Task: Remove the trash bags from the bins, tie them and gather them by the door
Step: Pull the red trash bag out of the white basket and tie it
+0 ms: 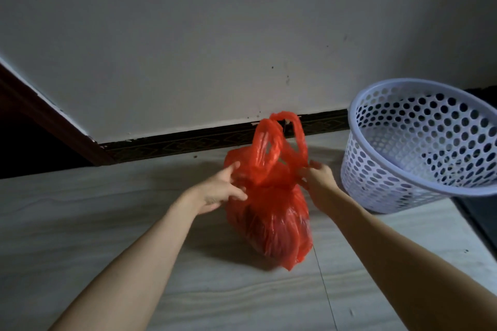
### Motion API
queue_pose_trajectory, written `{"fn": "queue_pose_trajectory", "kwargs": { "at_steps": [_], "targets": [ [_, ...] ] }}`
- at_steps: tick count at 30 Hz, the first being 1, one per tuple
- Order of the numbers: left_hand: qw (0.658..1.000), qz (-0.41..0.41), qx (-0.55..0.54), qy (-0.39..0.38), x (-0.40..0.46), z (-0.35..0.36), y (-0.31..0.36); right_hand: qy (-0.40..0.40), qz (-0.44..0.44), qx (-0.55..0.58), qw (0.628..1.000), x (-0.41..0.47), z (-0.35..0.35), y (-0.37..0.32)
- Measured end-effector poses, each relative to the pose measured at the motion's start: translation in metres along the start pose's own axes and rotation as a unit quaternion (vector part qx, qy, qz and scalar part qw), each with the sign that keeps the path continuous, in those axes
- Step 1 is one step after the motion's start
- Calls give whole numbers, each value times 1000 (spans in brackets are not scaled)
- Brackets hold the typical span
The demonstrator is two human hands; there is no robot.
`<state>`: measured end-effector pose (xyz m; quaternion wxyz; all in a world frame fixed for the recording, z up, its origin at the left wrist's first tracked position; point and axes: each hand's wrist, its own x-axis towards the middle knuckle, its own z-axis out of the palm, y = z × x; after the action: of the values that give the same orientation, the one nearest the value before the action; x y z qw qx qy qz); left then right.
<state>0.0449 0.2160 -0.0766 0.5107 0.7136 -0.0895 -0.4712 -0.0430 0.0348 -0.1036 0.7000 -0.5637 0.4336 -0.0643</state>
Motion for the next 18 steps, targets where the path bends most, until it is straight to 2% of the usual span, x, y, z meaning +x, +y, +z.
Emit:
{"fn": "queue_pose_trajectory", "kwargs": {
  "at_steps": [3, 7, 9, 10, 12, 14, 18],
  "targets": [
    [970, 65, 183, 145, 18, 19, -14, -48, 11, -89, 995, -7, 2, 9],
    [909, 181, 270, 259, 35, 38, -24, -68, -33, -101, 992, -9, 5, 16],
    [895, 227, 233, 305, 41, 45, -23, -54, -37, -120, 991, -6, 5, 19],
    [902, 244, 174, 312, 41, 49, -19, -43, -33, -125, 991, -5, 5, 20],
    [936, 215, -6, 280, 38, 52, -8, -15, -18, -97, 995, -3, 3, 20],
    [943, 167, -116, 264, 39, 49, 0, 0, 22, -14, 1000, 0, 1, 17],
    [956, 103, -48, 269, 41, 43, 1, -6, 63, 51, 997, -2, 5, 7]
  ]
}}
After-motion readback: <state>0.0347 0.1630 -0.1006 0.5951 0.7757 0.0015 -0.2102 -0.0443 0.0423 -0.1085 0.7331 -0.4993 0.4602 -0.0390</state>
